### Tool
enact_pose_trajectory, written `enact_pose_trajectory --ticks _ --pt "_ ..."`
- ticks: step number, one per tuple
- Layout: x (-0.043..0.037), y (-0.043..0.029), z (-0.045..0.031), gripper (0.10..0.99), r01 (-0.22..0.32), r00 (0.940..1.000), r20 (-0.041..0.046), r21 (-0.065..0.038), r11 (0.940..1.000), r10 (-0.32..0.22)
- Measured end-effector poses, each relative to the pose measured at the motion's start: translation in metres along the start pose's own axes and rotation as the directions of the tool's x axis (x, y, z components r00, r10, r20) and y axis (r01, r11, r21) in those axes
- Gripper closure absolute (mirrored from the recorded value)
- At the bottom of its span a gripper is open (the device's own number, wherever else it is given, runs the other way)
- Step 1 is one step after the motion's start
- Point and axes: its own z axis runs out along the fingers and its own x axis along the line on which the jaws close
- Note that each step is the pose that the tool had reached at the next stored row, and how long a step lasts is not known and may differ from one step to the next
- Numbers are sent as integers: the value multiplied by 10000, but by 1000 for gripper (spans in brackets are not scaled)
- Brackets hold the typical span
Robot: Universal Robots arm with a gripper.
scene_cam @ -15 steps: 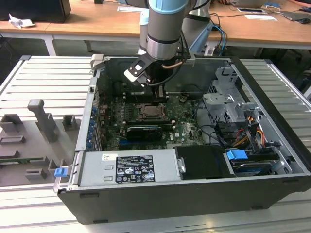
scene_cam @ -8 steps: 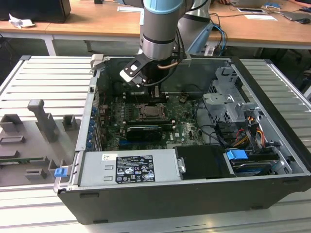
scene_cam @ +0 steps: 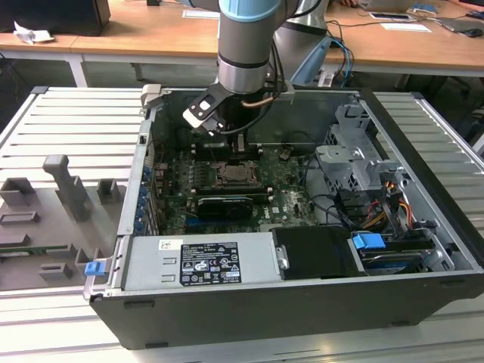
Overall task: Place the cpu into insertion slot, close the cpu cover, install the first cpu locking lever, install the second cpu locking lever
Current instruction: 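Install the first cpu locking lever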
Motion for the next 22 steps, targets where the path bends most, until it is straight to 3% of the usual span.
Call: enact_pose_trajectory --ticks 14,17,22 --pt "3 -2 -74 980 -1 10000 1 0 10000 1" --pt "6 -2 -87 980 -2 10000 53 4 10000 2" --pt "9 -3 -168 980 -2 10000 52 2 10000 2"
